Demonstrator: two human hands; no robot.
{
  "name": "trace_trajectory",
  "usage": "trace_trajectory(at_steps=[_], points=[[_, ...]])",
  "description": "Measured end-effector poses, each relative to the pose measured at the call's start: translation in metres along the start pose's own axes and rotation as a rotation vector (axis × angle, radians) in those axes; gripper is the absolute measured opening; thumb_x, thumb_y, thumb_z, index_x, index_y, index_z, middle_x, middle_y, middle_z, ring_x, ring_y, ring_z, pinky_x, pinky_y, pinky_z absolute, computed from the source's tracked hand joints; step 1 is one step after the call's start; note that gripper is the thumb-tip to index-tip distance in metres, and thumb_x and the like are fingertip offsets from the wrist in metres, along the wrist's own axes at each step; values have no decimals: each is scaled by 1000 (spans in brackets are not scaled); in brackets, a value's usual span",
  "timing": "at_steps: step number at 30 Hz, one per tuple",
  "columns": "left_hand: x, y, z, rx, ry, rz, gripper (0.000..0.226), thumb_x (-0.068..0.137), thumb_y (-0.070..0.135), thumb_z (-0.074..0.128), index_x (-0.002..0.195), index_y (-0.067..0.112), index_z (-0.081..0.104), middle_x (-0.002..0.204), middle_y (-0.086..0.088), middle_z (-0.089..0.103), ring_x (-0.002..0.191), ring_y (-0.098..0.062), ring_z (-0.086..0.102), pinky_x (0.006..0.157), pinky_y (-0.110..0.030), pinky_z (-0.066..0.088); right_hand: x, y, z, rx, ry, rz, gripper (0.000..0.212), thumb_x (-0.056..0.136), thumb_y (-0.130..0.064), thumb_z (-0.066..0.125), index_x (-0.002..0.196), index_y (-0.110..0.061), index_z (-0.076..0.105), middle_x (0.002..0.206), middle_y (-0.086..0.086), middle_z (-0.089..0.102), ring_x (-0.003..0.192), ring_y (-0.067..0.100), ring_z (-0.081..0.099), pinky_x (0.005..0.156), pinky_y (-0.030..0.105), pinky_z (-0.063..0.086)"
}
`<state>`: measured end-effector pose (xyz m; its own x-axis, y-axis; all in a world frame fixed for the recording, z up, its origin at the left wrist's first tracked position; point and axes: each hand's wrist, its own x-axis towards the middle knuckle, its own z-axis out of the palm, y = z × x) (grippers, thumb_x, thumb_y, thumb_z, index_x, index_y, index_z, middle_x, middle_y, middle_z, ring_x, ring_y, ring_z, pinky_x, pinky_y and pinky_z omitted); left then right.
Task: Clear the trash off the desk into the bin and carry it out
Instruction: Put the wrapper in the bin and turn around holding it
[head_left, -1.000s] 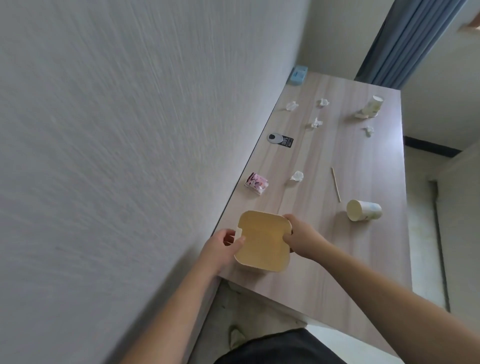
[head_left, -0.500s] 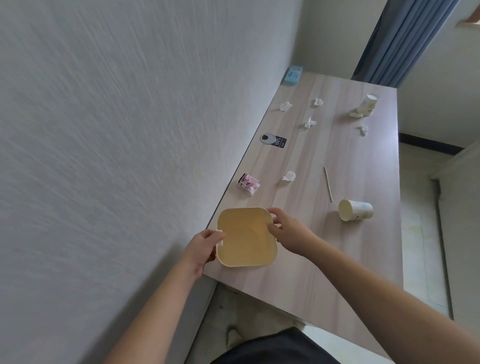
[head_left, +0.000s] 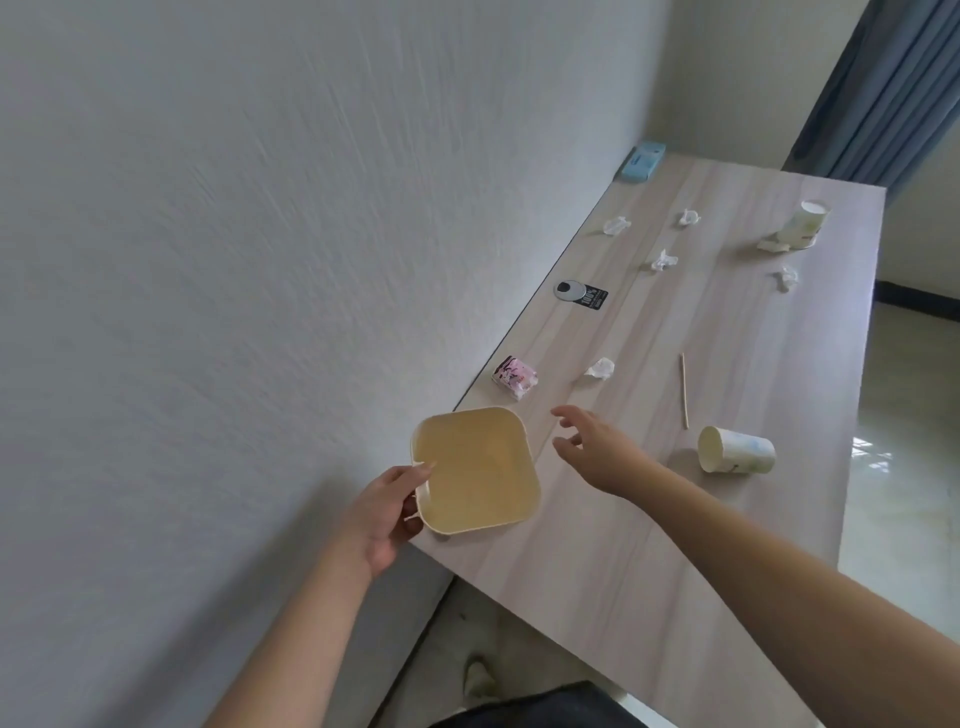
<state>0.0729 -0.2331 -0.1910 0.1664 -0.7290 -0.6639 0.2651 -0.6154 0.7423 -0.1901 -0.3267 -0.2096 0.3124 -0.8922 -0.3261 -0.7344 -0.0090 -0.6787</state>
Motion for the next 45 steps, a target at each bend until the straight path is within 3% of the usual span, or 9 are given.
trace_trajectory(at_steps=[6, 16, 20, 24, 29, 33, 37, 41, 45], points=[[8, 0, -3, -36, -9, -18, 29, 74, 29, 73, 92, 11, 61, 66, -1, 63, 60, -16, 53, 58, -30, 41, 45, -6, 10, -107, 31, -40, 44, 95, -29, 47, 138, -20, 39, 133, 8, 47, 110, 25, 52, 95, 38, 43], [52, 16, -10, -15, -95, -37, 60, 53, 45, 87, 97, 12, 61, 89, -14, 54, 85, -27, 47, 75, -40, 43, 138, -12, 45, -288, 40, -15, 57, 91, -28, 51, 143, -16, 31, 147, 11, 34, 126, 34, 40, 99, 43, 39], [57, 17, -6, 0, -94, -52, 47, 65, 38, 79, 96, 9, 59, 75, -6, 60, 73, -24, 53, 69, -37, 47, 166, -5, 49, -323, 34, 31, 68, 89, -26, 49, 149, -21, 17, 155, 5, 20, 136, 31, 28, 105, 45, 31], [59, 14, -6, 4, -73, -60, 49, 66, 38, 78, 100, 8, 59, 92, -15, 63, 86, -31, 54, 80, -45, 46, 182, 4, 55, -352, 34, 52, 79, 87, -17, 44, 150, -32, -1, 161, -1, -1, 145, 28, 12, 112, 47, 20], [66, 10, -14, -3, -58, -59, 42, 68, 34, 75, 96, 8, 58, 86, -13, 65, 81, -29, 57, 74, -41, 48, 198, 9, 67, -483, -58, 88, 80, 85, -22, 42, 148, -39, -4, 158, 0, -21, 146, 27, -11, 116, 47, 8], [71, -1, -18, -11, -38, -63, 28, 82, 24, 68, 100, 6, 56, 68, -2, 67, 65, -18, 61, 65, -34, 50, 207, 12, 75, -566, -91, 4, 70, 85, -24, 45, 147, -34, 13, 159, 6, -6, 146, 29, 0, 114, 46, 17], [69, 0, -16, -13, -43, -67, 35, 72, 28, 75, 95, 7, 57, 68, -3, 67, 67, -20, 61, 65, -35, 50, 195, 26, 84, -612, -40, -29, 60, 86, -17, 47, 142, -28, 27, 154, 11, 17, 139, 32, 20, 105, 45, 31], [66, 2, -16, -15, -42, -53, 43, 64, 32, 79, 94, 9, 57, 72, -6, 66, 71, -24, 59, 71, -38, 47, 174, 42, 91, -659, 75, -75, 38, 87, -16, 51, 125, -18, 47, 123, 14, 47, 105, 36, 49, 79, 43, 46], [60, -4, -12, -12, -44, -40, 43, 64, 31, 79, 94, 9, 56, 75, -6, 65, 72, -23, 59, 68, -36, 48, 141, 63, 91, -577, 124, -10, 25, 84, -13, 54, 108, -7, 52, 103, 18, 49, 91, 37, 51, 63, 43, 50]])
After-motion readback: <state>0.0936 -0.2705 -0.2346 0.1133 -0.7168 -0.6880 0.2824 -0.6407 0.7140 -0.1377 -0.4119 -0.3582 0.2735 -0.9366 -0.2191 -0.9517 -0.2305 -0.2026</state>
